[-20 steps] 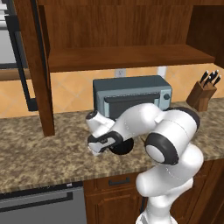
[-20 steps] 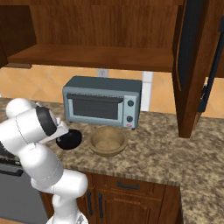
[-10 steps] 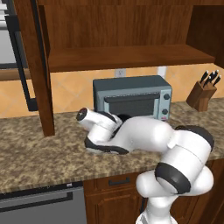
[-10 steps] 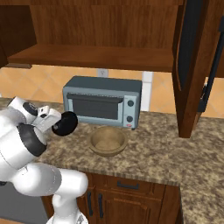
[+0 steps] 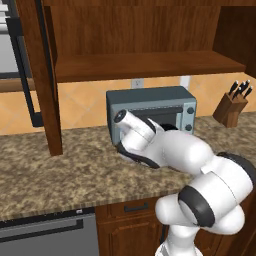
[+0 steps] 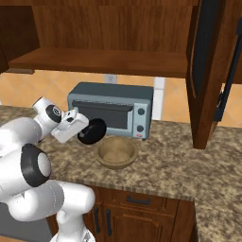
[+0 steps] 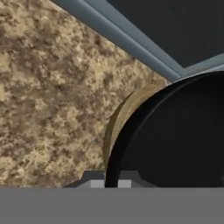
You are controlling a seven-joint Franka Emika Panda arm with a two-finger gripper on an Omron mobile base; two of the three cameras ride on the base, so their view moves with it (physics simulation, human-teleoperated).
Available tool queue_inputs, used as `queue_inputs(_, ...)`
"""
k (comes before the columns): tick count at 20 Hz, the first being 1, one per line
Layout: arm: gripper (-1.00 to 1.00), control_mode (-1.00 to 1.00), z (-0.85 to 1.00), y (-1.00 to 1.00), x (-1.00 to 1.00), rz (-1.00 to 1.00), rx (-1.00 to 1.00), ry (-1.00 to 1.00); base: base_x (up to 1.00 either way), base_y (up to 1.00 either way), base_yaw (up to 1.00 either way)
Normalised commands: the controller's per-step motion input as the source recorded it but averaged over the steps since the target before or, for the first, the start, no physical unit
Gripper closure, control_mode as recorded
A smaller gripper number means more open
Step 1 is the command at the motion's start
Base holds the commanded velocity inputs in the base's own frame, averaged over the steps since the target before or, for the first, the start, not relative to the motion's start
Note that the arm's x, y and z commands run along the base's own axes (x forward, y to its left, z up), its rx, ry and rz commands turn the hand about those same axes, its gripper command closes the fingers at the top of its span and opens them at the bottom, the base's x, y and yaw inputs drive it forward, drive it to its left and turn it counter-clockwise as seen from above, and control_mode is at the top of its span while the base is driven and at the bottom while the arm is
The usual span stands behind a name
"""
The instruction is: Pick up the bowls on the counter and stack them on top of one another in the open cabinet. Place the smaller bowl on top of the larger bowl.
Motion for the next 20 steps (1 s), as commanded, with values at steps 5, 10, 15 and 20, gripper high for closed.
queue_inputs(5, 1.00, -1.00, -0.15, -0.89, 0.03, -0.01, 0.02, 0.05, 0.00, 0.00, 0.00)
queue_inputs(10, 1.00, -1.00, -0.38, -0.70, 0.03, 0.00, 0.05, 0.10, 0.00, 0.00, 0.00)
queue_inputs(15, 1.00, -1.00, -0.35, -0.35, 0.16, 0.01, 0.06, 0.08, 0.00, 0.00, 0.00)
queue_inputs(20, 1.00, -1.00, -0.35, 0.08, 0.28, 0.04, 0.00, 0.05, 0.00, 0.00, 0.00)
